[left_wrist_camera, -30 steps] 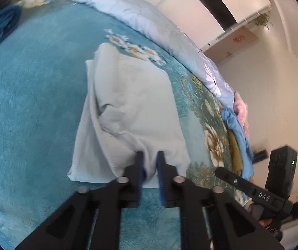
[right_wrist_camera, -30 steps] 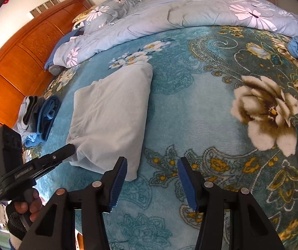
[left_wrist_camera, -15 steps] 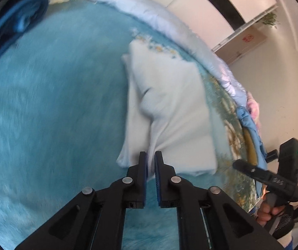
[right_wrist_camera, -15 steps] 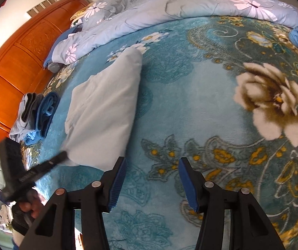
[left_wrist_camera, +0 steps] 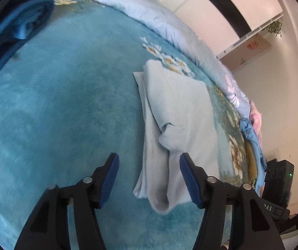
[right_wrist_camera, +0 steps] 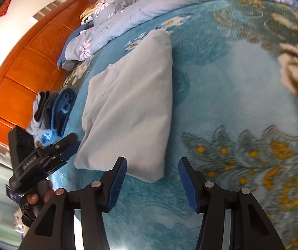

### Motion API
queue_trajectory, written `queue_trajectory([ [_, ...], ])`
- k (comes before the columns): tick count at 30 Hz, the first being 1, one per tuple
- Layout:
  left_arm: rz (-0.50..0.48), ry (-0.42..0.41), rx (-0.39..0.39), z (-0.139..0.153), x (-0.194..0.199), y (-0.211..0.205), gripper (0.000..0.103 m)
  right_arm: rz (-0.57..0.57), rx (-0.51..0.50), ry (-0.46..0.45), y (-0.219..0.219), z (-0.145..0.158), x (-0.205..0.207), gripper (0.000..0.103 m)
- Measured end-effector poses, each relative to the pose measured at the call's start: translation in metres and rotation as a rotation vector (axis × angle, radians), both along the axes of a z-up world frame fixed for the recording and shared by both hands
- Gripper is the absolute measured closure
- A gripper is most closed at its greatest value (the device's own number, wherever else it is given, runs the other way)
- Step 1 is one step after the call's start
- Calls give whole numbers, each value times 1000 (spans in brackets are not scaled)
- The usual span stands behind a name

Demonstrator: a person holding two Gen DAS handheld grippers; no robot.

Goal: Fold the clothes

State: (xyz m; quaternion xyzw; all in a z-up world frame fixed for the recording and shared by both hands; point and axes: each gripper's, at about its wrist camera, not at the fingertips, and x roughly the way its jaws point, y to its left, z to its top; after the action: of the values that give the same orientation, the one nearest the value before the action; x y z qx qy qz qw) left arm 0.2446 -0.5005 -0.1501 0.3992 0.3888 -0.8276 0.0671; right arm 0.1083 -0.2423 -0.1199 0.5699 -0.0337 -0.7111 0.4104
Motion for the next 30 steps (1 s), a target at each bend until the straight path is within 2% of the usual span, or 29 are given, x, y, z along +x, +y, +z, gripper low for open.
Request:
queue_trajectory([
  [5, -48, -13, -20, 2, -31, -8, 37, 15, -14, -15, -13, -8, 3, 46],
  [15, -151, -62, -5, -7, -82, -22, 35, 13, -35, -15, -15, -9, 4, 46],
  [20, -185, -42, 32, -11, -89, -25, 37, 13, -40, -16, -12, -8, 4, 54],
  [22, -182, -24, 51, -12, -89, -27, 40, 11, -38, -16, -11, -8, 4, 60],
  [24, -174, -13, 67, -13, -90, -28, 53, 5, -35, -21, -10, -9, 2, 66],
  [27, -144, 1, 72, -17, -87, -27, 60, 4, -36, -27, -9, -8, 1, 80],
  [30, -109, 28, 79, -18, -83, -26, 68, 27, -46, -20, -9, -4, -2, 85],
])
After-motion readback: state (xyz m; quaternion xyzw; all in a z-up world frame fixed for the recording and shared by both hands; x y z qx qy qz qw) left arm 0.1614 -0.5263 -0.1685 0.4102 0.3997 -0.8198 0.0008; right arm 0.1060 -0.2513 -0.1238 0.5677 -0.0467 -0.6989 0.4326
